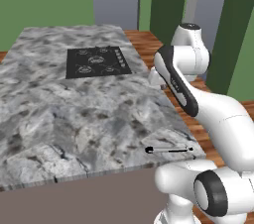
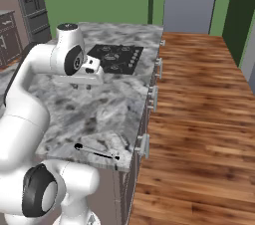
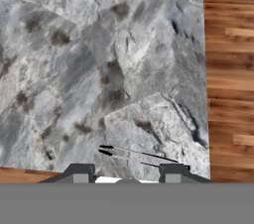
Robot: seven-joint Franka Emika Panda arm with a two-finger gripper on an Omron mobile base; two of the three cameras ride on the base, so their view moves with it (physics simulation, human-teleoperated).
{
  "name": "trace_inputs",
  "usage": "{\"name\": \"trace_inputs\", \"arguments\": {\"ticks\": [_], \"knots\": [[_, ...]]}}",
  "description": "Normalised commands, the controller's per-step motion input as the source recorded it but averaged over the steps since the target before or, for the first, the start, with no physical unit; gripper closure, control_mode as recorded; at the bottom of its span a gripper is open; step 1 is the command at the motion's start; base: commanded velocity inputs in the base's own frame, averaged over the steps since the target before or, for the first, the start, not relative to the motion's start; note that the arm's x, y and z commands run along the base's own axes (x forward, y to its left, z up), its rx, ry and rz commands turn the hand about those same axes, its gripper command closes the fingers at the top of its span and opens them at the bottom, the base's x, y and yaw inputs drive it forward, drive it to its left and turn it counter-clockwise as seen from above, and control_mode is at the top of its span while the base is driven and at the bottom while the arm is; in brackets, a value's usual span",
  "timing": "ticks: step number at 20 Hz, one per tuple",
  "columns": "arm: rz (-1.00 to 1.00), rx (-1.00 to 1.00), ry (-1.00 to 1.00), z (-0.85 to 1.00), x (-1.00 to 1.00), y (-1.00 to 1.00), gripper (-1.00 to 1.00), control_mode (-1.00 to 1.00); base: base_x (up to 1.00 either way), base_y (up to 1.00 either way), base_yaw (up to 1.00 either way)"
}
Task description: Pick up the tongs from the counter and place them near the plate next to the oven.
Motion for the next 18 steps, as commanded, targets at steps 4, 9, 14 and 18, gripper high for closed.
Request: {"name": "trace_inputs", "arguments": {"ticks": [4,9,14,18], "knots": [[0.0,0.0,0.02,-0.07,-0.11,0.0,-1.0,-1.0,0.0,0.0,0.0],[0.21,-0.07,0.03,-0.36,-0.26,0.0,-1.0,-1.0,0.0,0.0,0.0],[0.49,-0.17,0.03,-0.4,-0.38,0.0,-1.0,-1.0,0.0,0.0,0.0],[0.27,-0.1,0.16,-0.48,-0.29,0.01,-1.0,-1.0,0.0,0.0,0.0]]}}
